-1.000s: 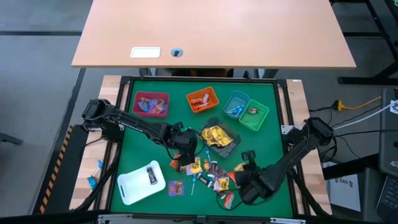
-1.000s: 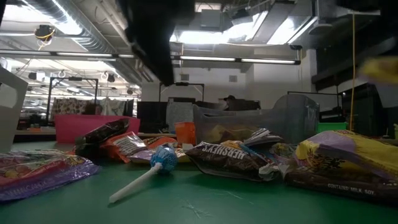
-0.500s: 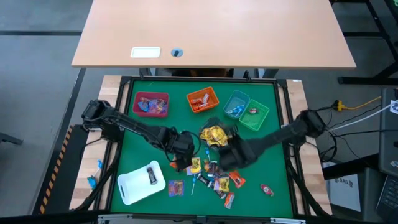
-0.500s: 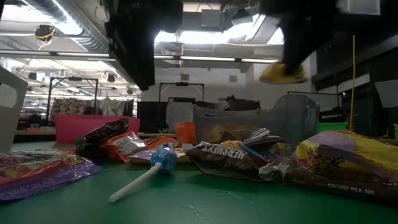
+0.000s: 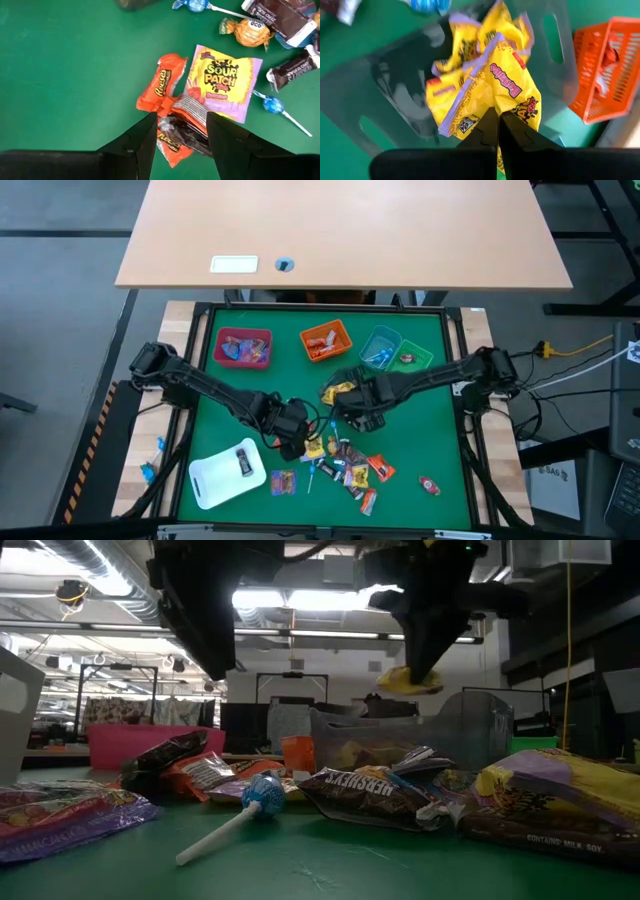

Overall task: Sort candy
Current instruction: Put the yellow candy pack into the black bin, then put the brown chocolate into the white bin

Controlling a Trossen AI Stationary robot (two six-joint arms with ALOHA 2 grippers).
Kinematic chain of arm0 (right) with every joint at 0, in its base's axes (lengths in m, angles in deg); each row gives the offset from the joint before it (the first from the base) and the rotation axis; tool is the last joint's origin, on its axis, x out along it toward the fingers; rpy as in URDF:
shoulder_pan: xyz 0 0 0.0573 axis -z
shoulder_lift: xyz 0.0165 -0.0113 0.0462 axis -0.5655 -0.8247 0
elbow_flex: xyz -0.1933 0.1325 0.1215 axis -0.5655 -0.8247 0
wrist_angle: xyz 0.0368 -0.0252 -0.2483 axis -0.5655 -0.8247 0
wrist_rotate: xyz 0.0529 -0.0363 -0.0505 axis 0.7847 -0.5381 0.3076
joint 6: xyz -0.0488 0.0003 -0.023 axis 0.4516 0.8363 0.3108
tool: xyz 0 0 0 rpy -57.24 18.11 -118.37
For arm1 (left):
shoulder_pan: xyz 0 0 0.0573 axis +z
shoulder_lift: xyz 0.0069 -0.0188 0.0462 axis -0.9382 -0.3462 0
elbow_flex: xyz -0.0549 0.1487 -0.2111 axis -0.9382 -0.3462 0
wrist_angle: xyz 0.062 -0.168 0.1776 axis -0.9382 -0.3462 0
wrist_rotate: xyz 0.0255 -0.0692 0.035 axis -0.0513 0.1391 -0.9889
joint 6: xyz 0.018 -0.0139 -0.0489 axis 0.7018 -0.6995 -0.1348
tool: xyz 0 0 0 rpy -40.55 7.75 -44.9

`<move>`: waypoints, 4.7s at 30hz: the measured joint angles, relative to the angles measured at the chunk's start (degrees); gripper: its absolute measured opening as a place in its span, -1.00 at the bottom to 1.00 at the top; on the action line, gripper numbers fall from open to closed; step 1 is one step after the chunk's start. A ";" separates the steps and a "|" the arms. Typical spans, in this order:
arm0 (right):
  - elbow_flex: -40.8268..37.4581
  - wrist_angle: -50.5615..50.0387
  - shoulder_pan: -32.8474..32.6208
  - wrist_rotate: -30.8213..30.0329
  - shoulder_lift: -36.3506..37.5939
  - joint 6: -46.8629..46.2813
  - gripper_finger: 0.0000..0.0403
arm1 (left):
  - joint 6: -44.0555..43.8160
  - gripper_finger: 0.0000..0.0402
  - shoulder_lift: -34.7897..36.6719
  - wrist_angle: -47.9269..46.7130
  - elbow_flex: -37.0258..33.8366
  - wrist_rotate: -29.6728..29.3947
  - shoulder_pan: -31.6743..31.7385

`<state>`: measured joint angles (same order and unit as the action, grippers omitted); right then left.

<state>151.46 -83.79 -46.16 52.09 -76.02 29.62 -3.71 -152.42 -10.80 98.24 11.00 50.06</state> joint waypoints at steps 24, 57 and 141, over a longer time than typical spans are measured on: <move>0.02 2.27 3.89 3.49 0.07 -0.48 -0.38 | -5.53 -0.21 -0.02 0.02 -0.02 -1.66 -2.17; 0.05 2.18 3.86 3.52 0.07 -0.48 -0.31 | -12.42 -0.21 -8.46 0.69 -1.94 -5.96 -3.64; -0.01 -11.42 3.86 3.35 0.31 -5.06 -0.31 | -7.55 -0.40 -8.27 2.07 -4.50 -4.86 0.06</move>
<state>151.45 -95.21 -42.29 55.44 -75.72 24.56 -11.26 -160.69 -8.74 93.73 6.14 50.13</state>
